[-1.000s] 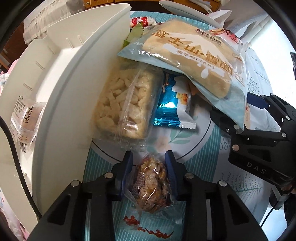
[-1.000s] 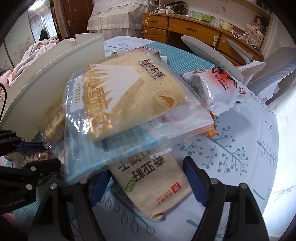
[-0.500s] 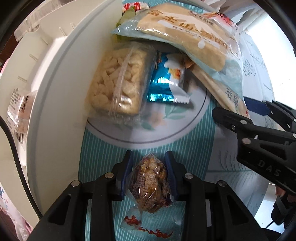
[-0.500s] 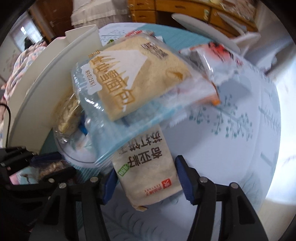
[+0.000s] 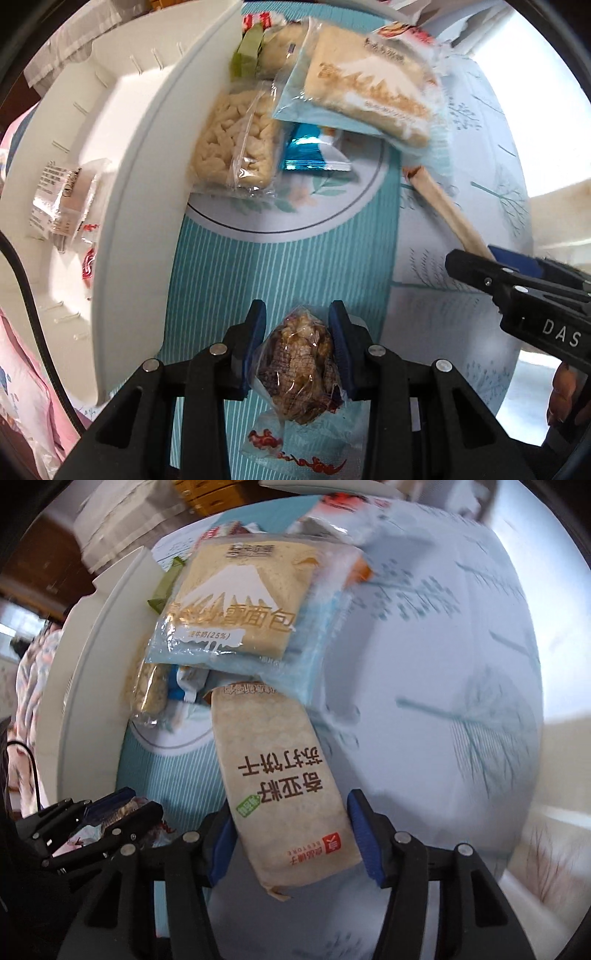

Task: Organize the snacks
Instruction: 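Carry both items over the tray and open the left tool to drop the nut bag, then open the right tool to drop the beige biscuit packet into the tray, then grasp the blue-and-white Mount Fuji bread bag with the right tool, then grasp the clear bag of puffs with the left tool while the right tool lifts the bread bag, then carry the puffs bag and the bread bag over the white tray with both tools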

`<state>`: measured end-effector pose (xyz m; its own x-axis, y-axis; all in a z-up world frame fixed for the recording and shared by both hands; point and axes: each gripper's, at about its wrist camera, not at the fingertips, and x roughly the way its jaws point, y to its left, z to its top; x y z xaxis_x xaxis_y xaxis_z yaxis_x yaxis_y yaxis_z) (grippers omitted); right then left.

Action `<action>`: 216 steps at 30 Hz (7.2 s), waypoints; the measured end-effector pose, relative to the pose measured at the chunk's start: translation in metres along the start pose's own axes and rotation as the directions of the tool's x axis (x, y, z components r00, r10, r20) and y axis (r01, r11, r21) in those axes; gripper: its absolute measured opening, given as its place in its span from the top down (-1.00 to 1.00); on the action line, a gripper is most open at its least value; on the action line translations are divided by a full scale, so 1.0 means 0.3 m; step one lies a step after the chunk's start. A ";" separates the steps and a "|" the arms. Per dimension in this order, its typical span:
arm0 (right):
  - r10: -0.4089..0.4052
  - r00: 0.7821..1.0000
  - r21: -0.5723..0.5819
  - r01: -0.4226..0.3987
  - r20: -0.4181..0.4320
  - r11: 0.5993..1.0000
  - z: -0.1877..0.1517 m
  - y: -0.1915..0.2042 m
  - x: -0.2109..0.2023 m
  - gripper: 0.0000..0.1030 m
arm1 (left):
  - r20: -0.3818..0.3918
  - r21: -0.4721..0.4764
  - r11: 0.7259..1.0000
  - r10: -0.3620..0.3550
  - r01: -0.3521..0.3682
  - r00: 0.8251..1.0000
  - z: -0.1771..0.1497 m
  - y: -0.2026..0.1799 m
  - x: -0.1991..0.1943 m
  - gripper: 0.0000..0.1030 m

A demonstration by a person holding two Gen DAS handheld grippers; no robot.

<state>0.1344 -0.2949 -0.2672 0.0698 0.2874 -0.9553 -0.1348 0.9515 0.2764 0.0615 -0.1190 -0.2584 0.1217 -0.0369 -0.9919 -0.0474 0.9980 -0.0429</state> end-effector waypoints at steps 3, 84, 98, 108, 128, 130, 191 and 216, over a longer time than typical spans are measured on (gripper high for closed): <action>0.026 0.999 0.077 -0.025 -0.021 0.997 -0.039 -0.020 -0.028 -0.11 | 0.025 0.022 1.000 -0.004 0.004 1.000 -0.042 -0.014 -0.048 0.35; 0.225 0.914 0.237 -0.313 0.336 0.920 -0.097 0.878 -0.104 -0.21 | 0.089 0.230 0.957 -0.199 0.174 0.976 0.319 0.821 -0.467 -0.57; 0.079 0.917 0.440 -0.261 0.390 0.859 -0.115 0.629 -0.209 -0.57 | 0.050 0.475 0.875 -0.130 0.091 0.990 0.468 0.505 -0.538 -0.58; -0.015 0.893 0.504 -0.239 0.449 0.830 -0.031 0.425 -0.237 -0.74 | 0.073 0.602 0.798 -0.041 -0.011 0.996 0.640 0.229 -0.524 -0.58; -0.183 0.928 0.551 -0.027 0.324 0.834 0.109 0.171 -0.027 -0.76 | 0.079 0.778 0.594 0.234 -0.207 0.969 0.832 -0.111 -0.115 -0.60; -0.183 0.932 0.536 -0.015 0.314 0.844 0.116 0.156 -0.004 -0.76 | 0.070 0.788 0.580 0.251 -0.207 0.966 0.838 -0.124 -0.072 -0.60; 0.047 0.927 0.551 -0.262 0.373 0.792 0.028 0.085 -0.183 0.97 | -0.154 0.625 0.776 0.014 0.087 0.988 0.945 -0.161 -0.054 0.29; 0.056 0.881 0.414 -0.276 0.469 0.867 -0.097 0.495 -0.444 0.97 | -0.045 0.448 0.885 -0.120 0.127 0.992 0.631 0.387 -0.529 0.28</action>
<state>0.0763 -0.1950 -0.1020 0.5176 0.3582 -0.7771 0.2733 0.7914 0.5468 0.2244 0.0125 -0.0833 0.0821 -0.1585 -0.9839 0.4173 0.9020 -0.1105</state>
